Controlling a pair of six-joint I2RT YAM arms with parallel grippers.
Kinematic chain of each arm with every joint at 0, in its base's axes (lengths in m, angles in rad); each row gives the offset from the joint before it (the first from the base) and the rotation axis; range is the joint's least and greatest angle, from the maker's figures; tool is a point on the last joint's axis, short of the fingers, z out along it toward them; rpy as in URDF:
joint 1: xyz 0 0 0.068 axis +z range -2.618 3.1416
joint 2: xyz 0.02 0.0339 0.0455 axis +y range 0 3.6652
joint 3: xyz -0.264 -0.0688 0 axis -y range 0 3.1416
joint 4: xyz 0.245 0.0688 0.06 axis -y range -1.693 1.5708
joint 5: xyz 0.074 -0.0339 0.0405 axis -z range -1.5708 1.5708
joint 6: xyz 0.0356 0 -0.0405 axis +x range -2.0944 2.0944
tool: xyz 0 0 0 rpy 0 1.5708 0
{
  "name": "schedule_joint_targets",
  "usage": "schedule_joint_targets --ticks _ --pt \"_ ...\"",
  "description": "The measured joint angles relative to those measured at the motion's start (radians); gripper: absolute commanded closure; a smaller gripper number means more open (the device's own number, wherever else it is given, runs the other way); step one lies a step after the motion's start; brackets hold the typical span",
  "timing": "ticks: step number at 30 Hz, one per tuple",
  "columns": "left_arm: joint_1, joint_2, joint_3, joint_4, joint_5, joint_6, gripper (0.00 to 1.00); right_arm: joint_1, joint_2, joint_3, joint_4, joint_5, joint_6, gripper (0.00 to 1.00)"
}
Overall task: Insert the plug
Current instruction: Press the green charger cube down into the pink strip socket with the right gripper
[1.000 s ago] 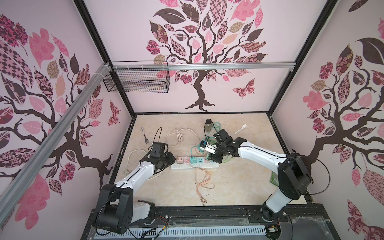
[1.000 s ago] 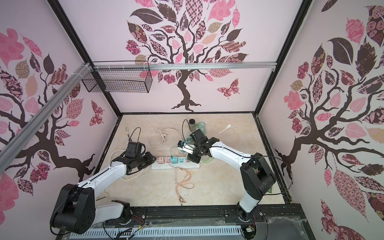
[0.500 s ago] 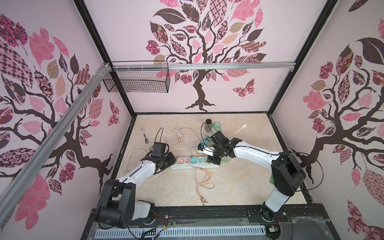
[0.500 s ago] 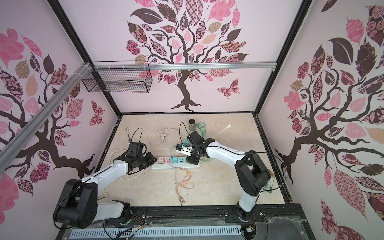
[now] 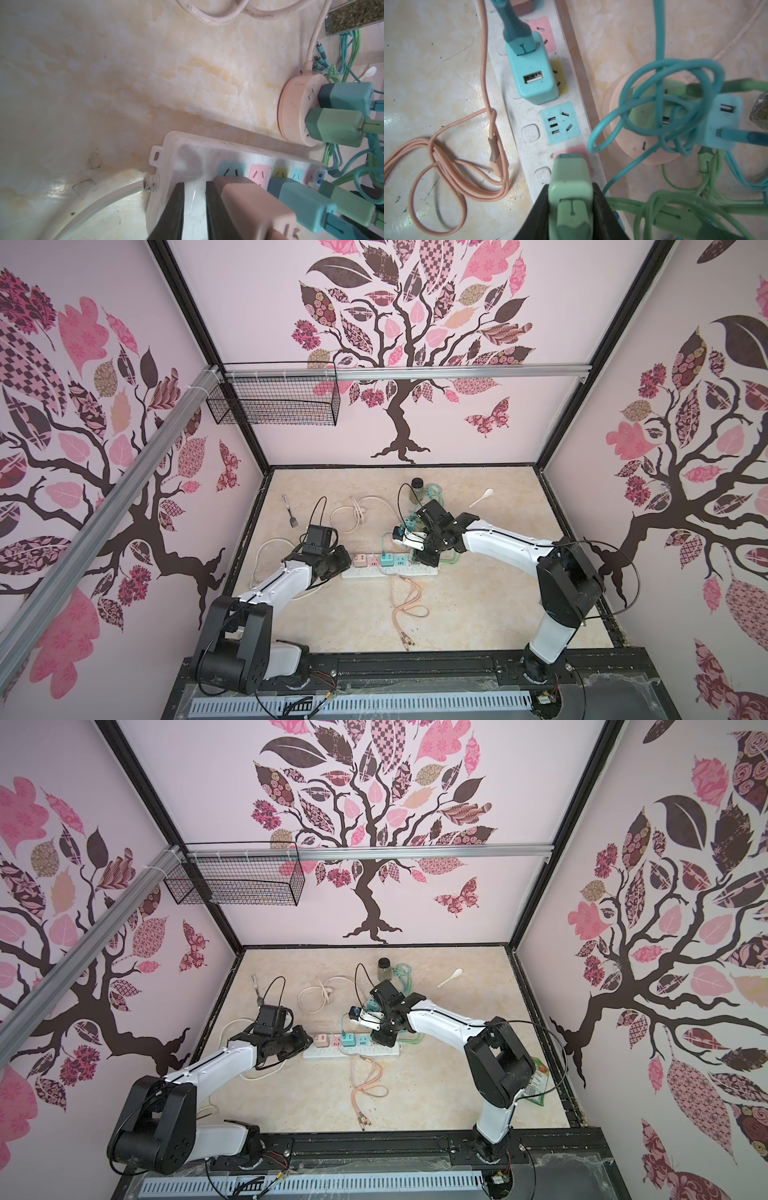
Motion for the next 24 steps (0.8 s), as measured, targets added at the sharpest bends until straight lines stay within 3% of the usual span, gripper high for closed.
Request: schedule_joint_targets --ticks 14,24 --pt "0.002 -0.003 -0.004 0.006 -0.018 0.018 0.76 0.008 0.001 0.004 -0.018 -0.003 -0.024 0.79" --pt "0.003 -0.036 -0.003 -0.077 -0.103 0.048 0.75 0.009 0.013 0.022 -0.038 -0.002 -0.029 0.79"
